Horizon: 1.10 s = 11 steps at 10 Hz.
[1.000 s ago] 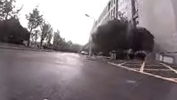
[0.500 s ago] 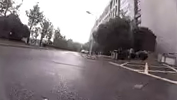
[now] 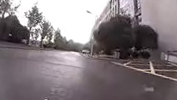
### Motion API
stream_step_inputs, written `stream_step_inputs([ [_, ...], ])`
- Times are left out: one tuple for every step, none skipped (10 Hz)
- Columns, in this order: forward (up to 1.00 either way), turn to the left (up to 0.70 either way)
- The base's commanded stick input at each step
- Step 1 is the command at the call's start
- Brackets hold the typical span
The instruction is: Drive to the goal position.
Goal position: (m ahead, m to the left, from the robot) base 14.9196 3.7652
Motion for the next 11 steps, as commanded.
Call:
stream_step_inputs([
  [0.7,0.0],
  [0.7,0.0],
  [0.7,0.0],
  [0.7,0.0],
  [0.7,0.0],
  [0.7,0.0],
  [0.7,0.0],
  [0.7,0.0],
  [0.7,0.14],
  [0.7,0.0],
  [0.7,0.0],
])
